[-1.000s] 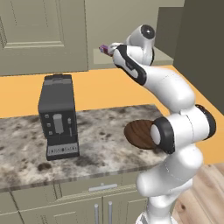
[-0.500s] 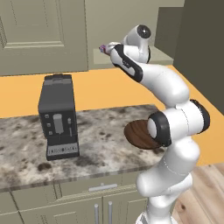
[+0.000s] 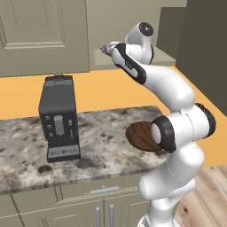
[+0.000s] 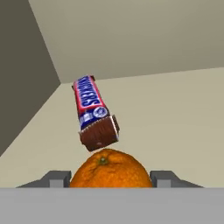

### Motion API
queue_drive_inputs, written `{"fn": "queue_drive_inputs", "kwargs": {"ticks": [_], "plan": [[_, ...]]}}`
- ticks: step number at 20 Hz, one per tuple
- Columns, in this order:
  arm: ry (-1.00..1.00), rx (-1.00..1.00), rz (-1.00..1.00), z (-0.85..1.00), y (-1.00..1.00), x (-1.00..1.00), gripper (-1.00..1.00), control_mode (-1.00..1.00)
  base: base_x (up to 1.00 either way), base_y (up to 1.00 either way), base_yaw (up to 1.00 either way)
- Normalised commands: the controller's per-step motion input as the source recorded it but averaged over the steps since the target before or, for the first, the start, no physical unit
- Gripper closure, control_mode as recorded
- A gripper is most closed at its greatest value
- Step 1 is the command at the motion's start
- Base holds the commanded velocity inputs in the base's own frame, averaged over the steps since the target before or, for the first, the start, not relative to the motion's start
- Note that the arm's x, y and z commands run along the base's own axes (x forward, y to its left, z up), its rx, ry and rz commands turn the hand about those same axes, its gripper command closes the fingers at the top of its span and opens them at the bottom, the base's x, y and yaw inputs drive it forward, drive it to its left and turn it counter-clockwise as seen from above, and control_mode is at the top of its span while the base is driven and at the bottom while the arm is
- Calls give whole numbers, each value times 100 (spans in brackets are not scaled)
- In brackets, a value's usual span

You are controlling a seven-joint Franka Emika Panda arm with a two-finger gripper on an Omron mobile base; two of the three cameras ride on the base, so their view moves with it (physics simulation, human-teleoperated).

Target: Pick the tangerine from the cabinet and place it in the bowl. Then pick the bowl and place it in the sink. Then turn on the sink facuet.

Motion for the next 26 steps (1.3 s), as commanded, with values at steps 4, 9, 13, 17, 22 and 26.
{"fn": "queue_drive_inputs", "kwargs": {"ticks": [4, 9, 13, 17, 22, 26], "plan": [[0, 0, 0, -9, 0, -96, 100, -100, 0, 0, 0], [0, 1, -1, -3, -2, -100, 100, -100, 0, 0, 0], [0, 2, -4, 0, -11, -100, 100, -100, 0, 0, 0], [0, 3, -7, -6, -25, -100, 100, -100, 0, 0, 0], [1, 2, -10, -17, -41, -100, 100, -100, 0, 0, 0], [15, 0, -18, -54, -39, -73, 100, -100, 0, 0, 0]]}}
